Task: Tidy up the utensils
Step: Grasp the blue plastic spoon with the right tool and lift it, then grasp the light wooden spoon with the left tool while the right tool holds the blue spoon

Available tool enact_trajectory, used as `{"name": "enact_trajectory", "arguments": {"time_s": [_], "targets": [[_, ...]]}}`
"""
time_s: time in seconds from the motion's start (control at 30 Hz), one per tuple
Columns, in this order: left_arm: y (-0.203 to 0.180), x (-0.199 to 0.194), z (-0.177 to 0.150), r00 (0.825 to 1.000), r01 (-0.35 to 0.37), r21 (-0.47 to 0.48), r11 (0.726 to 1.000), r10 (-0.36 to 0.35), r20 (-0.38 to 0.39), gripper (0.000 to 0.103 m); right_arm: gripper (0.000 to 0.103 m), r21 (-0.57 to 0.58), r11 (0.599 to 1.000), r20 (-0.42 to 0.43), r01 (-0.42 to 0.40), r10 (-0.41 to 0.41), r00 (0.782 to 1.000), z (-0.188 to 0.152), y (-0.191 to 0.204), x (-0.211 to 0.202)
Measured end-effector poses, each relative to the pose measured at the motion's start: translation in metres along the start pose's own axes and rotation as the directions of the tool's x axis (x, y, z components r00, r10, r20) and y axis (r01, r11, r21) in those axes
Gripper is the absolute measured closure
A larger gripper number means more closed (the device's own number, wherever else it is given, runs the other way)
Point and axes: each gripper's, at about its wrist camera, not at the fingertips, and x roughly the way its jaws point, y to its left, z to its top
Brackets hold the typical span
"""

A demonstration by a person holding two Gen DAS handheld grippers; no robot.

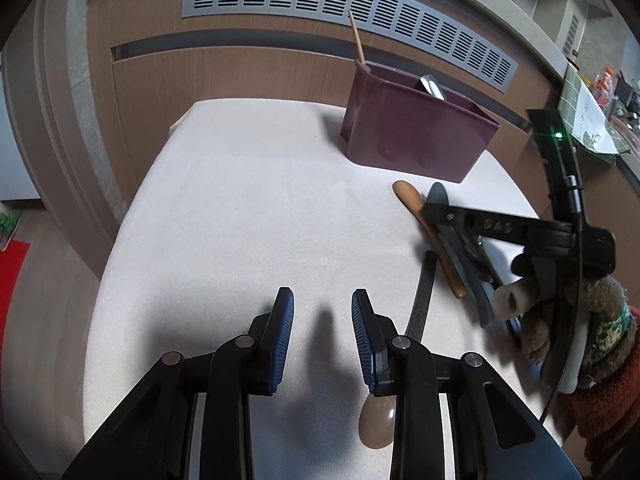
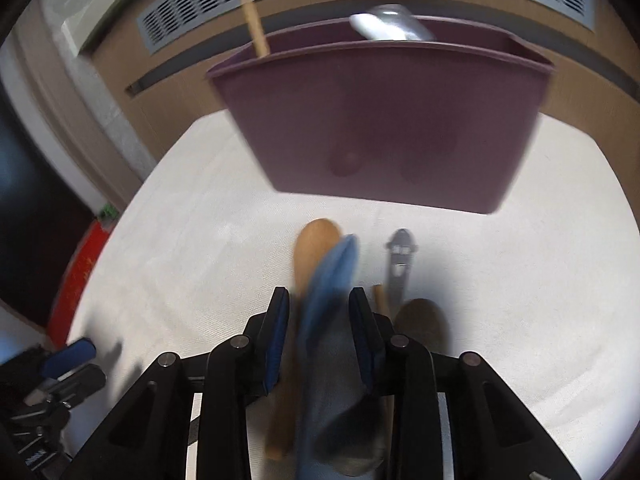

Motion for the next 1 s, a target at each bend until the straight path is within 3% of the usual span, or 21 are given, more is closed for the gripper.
{"name": "enact_trajectory", "arguments": {"time_s": [0.13,0.23,0.37,0.57,0.73,0.83,1.0], "targets": [[-0.001,0.001,0.0,1.0,0.0,0.004,1.0,0.0,-0.004,0.072,0.074,0.002,0.999,0.025,0.045,-0.045,0.999,-0.005,-0.016,-0.011],[-0.001,0.007,0.0,1.0,0.004,-0.005,1.0,-0.004,-0.012,0.072,0.073,-0.061,0.98,0.079,0.192,-0.187,0.979,-0.012,-0.017,-0.024],[-0.005,0.017,-0.001,1.0,0.003,-0.005,1.0,-0.004,-0.031,0.072,0.072,-0.03,0.994,0.072,0.104,-0.101,0.992,-0.017,-0.021,-0.034],[-0.012,0.021,-0.001,0.999,-0.007,0.001,1.0,0.007,-0.032,0.072,0.072,0.003,0.984,0.05,0.176,-0.176,0.983,-0.005,-0.011,-0.015],[-0.013,0.026,0.007,0.998,0.038,-0.014,0.999,-0.039,-0.052,0.072,0.073,-0.096,0.975,0.04,0.2,-0.197,0.98,0.003,-0.002,-0.002],[-0.018,0.035,0.021,0.994,0.081,-0.037,0.996,-0.083,-0.066,0.072,0.093,-0.088,0.989,0.044,0.12,-0.116,0.992,0.003,-0.012,-0.015],[-0.042,0.065,0.052,0.988,0.126,-0.041,0.991,-0.13,-0.086,0.072,0.1,-0.081,0.992,0.117,0.098,-0.088,0.989,-0.014,-0.037,-0.056]]}}
